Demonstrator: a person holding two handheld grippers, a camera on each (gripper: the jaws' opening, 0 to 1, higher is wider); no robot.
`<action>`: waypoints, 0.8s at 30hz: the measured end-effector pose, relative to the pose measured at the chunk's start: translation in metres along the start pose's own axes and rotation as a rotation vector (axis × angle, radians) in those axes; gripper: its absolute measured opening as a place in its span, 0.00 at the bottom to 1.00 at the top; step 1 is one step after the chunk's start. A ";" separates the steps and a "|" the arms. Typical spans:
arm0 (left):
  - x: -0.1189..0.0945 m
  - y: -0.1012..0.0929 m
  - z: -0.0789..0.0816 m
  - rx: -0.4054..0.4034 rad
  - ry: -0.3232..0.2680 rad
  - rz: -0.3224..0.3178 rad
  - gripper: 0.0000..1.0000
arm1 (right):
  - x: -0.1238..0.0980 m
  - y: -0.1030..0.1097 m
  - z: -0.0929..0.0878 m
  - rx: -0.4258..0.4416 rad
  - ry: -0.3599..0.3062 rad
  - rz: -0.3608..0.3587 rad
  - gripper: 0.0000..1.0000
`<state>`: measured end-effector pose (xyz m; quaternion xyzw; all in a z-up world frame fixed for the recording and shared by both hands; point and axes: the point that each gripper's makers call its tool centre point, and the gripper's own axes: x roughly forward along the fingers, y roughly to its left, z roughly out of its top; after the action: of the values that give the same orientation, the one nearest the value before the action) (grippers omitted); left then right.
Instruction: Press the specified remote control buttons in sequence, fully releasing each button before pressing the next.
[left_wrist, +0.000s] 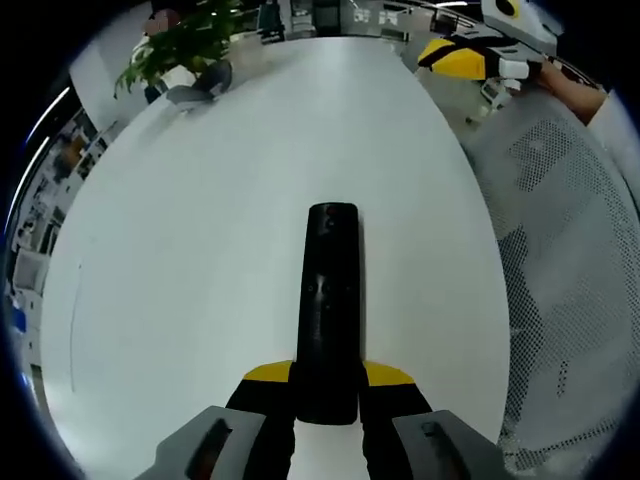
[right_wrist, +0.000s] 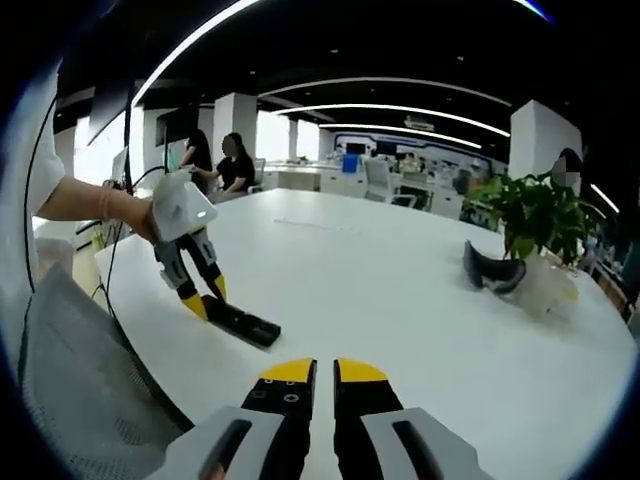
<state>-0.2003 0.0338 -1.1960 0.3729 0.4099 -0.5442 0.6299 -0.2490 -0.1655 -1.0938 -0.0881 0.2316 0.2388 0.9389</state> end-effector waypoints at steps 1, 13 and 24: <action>0.000 -0.002 -0.001 -0.012 -0.007 0.001 0.23 | 0.001 0.001 -0.001 -0.006 0.009 0.003 0.03; -0.001 -0.012 0.000 -0.007 -0.004 -0.003 0.23 | 0.002 0.002 -0.003 -0.006 0.029 0.010 0.01; 0.000 -0.028 0.003 0.003 -0.002 -0.013 0.23 | 0.003 0.003 -0.004 -0.007 0.039 0.018 0.00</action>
<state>-0.2281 0.0276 -1.1960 0.3709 0.4108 -0.5492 0.6262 -0.2495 -0.1629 -1.0993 -0.0941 0.2495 0.2464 0.9318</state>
